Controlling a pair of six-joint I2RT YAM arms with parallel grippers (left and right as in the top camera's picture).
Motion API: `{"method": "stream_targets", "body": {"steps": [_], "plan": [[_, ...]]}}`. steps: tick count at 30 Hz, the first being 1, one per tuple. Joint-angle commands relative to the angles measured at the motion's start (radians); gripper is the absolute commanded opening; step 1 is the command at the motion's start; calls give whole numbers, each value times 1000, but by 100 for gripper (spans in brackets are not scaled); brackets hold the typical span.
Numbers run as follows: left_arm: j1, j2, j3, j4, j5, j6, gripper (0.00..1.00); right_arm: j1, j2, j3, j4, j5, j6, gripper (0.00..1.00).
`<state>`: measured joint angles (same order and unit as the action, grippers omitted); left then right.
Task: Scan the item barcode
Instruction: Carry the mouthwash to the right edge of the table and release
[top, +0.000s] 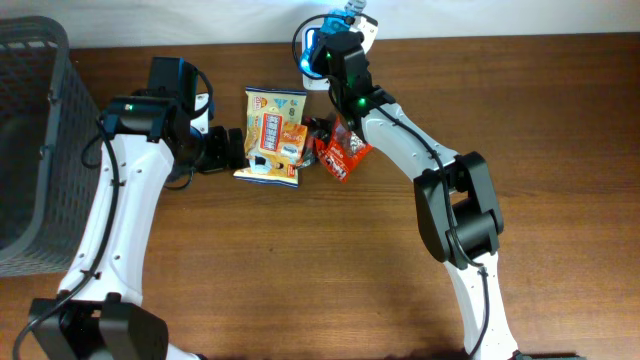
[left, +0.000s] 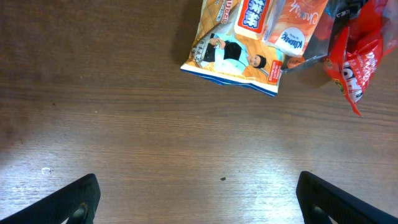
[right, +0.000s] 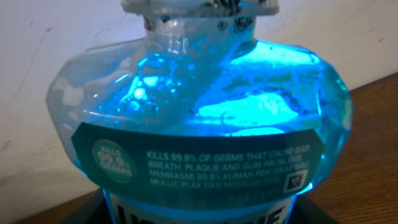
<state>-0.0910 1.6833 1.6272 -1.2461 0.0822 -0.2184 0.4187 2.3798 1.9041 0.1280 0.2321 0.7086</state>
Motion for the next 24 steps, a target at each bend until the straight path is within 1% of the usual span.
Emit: {"method": "stream_targets", "body": {"steps": [1, 5, 6, 7, 8, 9, 12, 13, 14, 15, 16, 17, 18, 19, 23, 24], "plan": [[2, 0, 4, -1, 8, -5, 99, -6, -15, 32, 15, 23, 7, 41], [2, 0, 4, -1, 8, -5, 99, -30, -26, 46, 27, 23, 6, 40], [2, 0, 4, -1, 8, -5, 99, -63, -61, 48, 2, 2, 7, 37], [2, 0, 4, -1, 8, -5, 99, -90, -88, 48, -21, -23, 7, 38], [2, 0, 4, -1, 8, -5, 99, -138, -133, 48, -80, -47, 7, 37], [2, 0, 4, -1, 8, -5, 99, -209, -196, 48, -198, -48, 7, 36], [2, 0, 4, -1, 8, -5, 99, -411, -304, 48, -510, -48, 7, 36], [2, 0, 4, -1, 8, -5, 99, -500, -321, 48, -631, -48, 7, 36], [2, 0, 4, -1, 8, -5, 99, -565, -322, 48, -710, -49, 7, 36], [2, 0, 4, -1, 8, -5, 99, -688, -316, 47, -847, -48, 6, 36], [2, 0, 4, -1, 8, -5, 99, -763, -307, 45, -909, -48, 6, 36], [2, 0, 4, -1, 8, -5, 99, -868, -295, 33, -969, -48, 3, 36], [2, 0, 4, -1, 8, -5, 99, -959, -291, 5, -993, -48, 2, 36], [2, 0, 4, -1, 8, -5, 99, -1022, -291, -26, -986, -48, -24, 36], [2, 0, 4, -1, 8, -5, 99, -1198, -272, -113, -893, -46, -130, 37], [2, 0, 4, -1, 8, -5, 99, -1223, -263, -121, -872, -45, -147, 40]]}}
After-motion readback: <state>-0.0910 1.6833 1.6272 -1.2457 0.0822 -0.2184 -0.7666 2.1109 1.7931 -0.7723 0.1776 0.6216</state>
